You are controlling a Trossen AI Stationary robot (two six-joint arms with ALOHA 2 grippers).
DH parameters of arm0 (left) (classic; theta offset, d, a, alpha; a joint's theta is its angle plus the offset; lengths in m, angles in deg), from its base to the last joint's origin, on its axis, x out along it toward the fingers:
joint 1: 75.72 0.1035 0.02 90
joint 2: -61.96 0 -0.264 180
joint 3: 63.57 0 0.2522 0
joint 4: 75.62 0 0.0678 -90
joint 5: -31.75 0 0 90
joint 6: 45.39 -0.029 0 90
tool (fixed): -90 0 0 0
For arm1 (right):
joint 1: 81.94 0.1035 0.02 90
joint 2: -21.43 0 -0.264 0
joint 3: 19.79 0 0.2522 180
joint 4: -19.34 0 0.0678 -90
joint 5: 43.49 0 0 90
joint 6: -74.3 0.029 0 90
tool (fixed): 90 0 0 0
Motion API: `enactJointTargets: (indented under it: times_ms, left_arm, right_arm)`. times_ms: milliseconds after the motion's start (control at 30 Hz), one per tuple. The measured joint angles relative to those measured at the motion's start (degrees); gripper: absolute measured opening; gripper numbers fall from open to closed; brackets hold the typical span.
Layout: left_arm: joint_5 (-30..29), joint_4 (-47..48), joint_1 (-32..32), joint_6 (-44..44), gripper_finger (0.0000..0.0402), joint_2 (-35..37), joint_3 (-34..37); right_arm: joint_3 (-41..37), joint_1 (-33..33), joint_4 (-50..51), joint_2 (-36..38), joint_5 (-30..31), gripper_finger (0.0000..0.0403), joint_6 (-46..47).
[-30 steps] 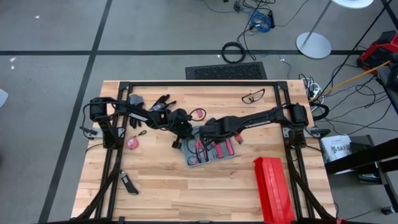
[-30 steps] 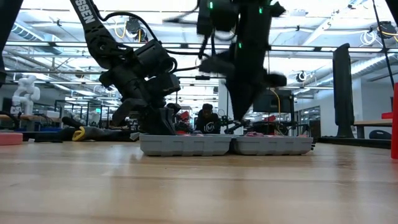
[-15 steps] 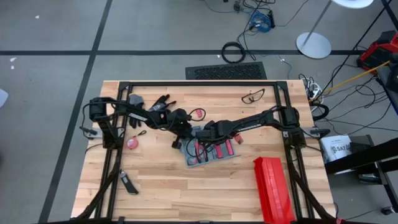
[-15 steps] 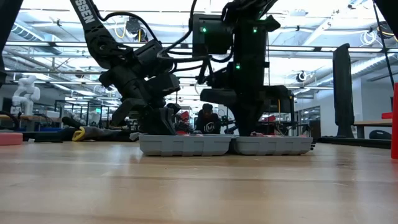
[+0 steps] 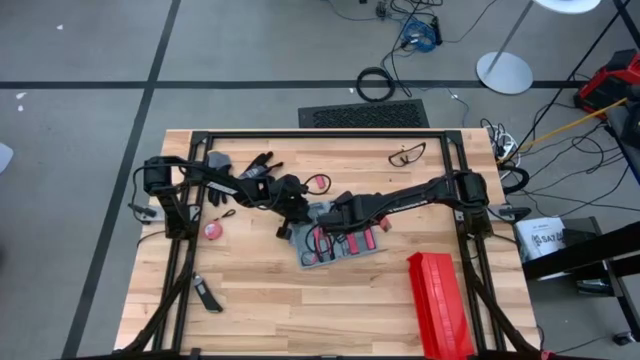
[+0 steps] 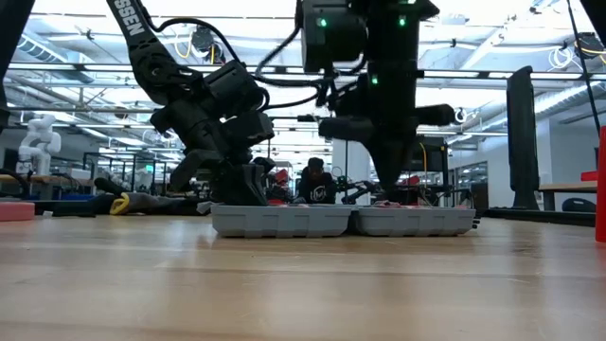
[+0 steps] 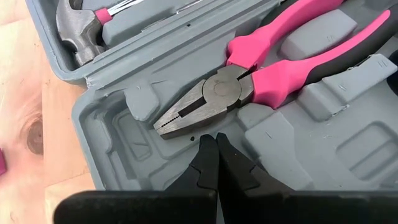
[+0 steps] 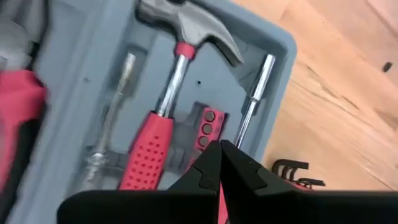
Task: Prefit tool cases
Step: Put the red terminal block into the gray prefit tools case
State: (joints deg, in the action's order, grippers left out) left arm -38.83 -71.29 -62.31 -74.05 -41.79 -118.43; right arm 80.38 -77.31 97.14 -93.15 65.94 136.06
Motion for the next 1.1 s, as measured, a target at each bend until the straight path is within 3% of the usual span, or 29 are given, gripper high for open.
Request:
enactJointTargets:
  times_ms: [433, 833, 1100]
  left_arm:
    - [0.0, 0.0, 0.0, -0.1, 0.0000, 0.0, 0.0]
    - [0.2, 0.0, 0.0, -0.1, 0.0000, 0.0, 0.0]
    - [0.2, 0.0, 0.0, -0.1, 0.0000, 0.0, 0.0]
  right_arm:
    - [-6.2, -0.1, -12.1, 0.1, -3.0, 0.0000, -0.8]
    - [-6.2, -0.1, -12.0, 2.0, -3.6, 0.0000, -0.8]
    - [-6.0, -0.1, -11.8, -0.9, -4.1, 0.0000, -1.4]
